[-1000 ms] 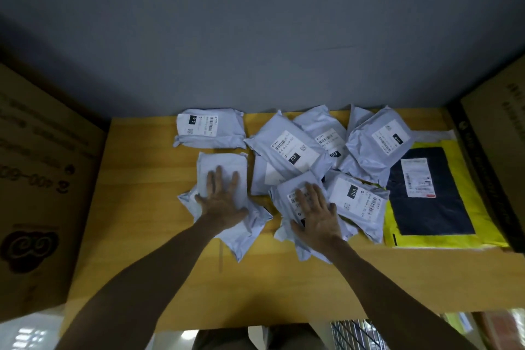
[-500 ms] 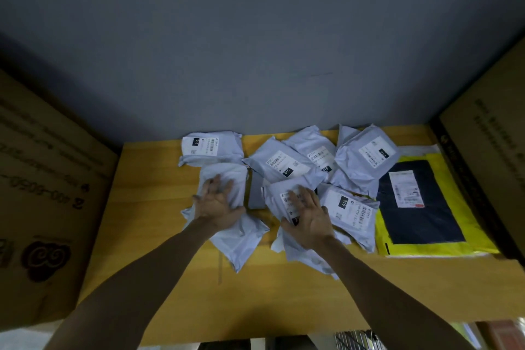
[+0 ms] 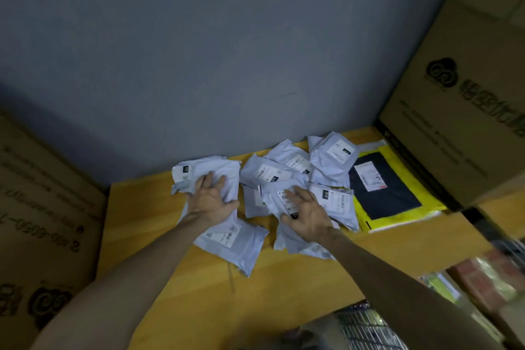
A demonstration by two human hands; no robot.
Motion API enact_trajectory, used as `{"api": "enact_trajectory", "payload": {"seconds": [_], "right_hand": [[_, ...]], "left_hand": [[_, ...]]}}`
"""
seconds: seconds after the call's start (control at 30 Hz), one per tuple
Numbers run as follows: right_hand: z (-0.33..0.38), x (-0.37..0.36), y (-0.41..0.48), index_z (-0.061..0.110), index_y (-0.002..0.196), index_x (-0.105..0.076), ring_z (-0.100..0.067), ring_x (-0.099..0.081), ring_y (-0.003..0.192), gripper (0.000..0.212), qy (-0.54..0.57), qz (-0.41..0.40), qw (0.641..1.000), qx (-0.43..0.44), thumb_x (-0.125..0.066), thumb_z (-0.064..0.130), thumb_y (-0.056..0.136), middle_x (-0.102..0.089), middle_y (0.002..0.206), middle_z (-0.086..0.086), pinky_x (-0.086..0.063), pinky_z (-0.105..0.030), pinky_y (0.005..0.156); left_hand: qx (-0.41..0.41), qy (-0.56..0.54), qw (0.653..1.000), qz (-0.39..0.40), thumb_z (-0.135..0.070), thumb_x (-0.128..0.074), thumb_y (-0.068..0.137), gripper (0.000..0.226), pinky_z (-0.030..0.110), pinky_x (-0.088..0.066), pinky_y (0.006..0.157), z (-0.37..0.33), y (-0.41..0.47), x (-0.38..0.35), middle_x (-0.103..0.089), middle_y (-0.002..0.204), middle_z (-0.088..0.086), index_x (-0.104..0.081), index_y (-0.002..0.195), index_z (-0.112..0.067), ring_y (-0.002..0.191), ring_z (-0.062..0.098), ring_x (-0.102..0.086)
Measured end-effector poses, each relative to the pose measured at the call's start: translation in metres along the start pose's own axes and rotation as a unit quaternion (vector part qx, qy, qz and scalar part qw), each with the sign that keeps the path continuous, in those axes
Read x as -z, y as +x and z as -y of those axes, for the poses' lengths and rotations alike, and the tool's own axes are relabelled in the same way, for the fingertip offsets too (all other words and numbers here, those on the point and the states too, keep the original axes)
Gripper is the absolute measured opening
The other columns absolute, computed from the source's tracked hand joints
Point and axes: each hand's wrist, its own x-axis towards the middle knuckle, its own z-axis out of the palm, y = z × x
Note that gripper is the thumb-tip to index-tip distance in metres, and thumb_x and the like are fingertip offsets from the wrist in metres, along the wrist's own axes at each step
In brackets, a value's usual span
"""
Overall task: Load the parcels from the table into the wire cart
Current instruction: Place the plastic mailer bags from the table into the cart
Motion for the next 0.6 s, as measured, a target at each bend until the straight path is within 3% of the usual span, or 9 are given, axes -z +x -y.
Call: {"api": "enact_trajectory", "payload": {"seconds": [0.1,0.2,0.37,0.6], "right_hand": [[0.007,-0.002,-0.028,0.024,0.153,-0.031,-0.023,-0.016,0.147,0.098,-0.013,-0.016,0.999,-0.027,-0.03,0.075,0.07,-0.021,0.16,-0.003,-0.034,-0.048,0.111],[0.013,-0.002,-0.054,0.02,0.154,-0.029,-0.027,-0.015,0.147,0.083,-0.017,-0.034,0.997,-0.06,-0.046,0.065,0.086,-0.019,0.161,-0.006,-0.031,-0.046,0.113],[0.009,0.018,-0.099,0.019,0.15,-0.032,-0.027,-0.021,0.143,0.098,-0.044,-0.099,0.988,-0.11,-0.021,0.073,0.069,-0.024,0.157,-0.008,-0.039,-0.047,0.106],[-0.031,0.042,-0.173,0.021,0.15,-0.031,-0.027,-0.018,0.144,0.085,-0.04,-0.157,0.967,-0.195,-0.032,0.068,0.079,-0.022,0.158,-0.007,-0.043,-0.051,0.102]], "left_hand": [[-0.037,0.012,0.999,0.014,-0.064,-0.057,0.085,0.087,0.058,-0.021,0.115,-0.002,-0.007,0.001,0.0,0.166,-0.004,-0.015,0.156,-0.036,0.151,0.02,0.002],[-0.073,0.017,0.997,0.033,-0.064,-0.054,0.087,0.085,0.061,-0.022,0.114,-0.011,-0.016,0.005,0.001,0.165,-0.005,-0.014,0.157,-0.035,0.151,0.021,0.003],[-0.14,0.039,0.989,0.03,-0.064,-0.051,0.088,0.083,0.061,-0.023,0.113,-0.045,-0.032,0.011,0.0,0.165,-0.003,-0.015,0.156,-0.033,0.151,0.022,0.002],[-0.226,0.052,0.972,0.04,-0.065,-0.053,0.087,0.086,0.061,-0.018,0.116,-0.122,-0.053,0.008,0.002,0.166,-0.004,-0.014,0.157,-0.032,0.151,0.022,0.003]]}}
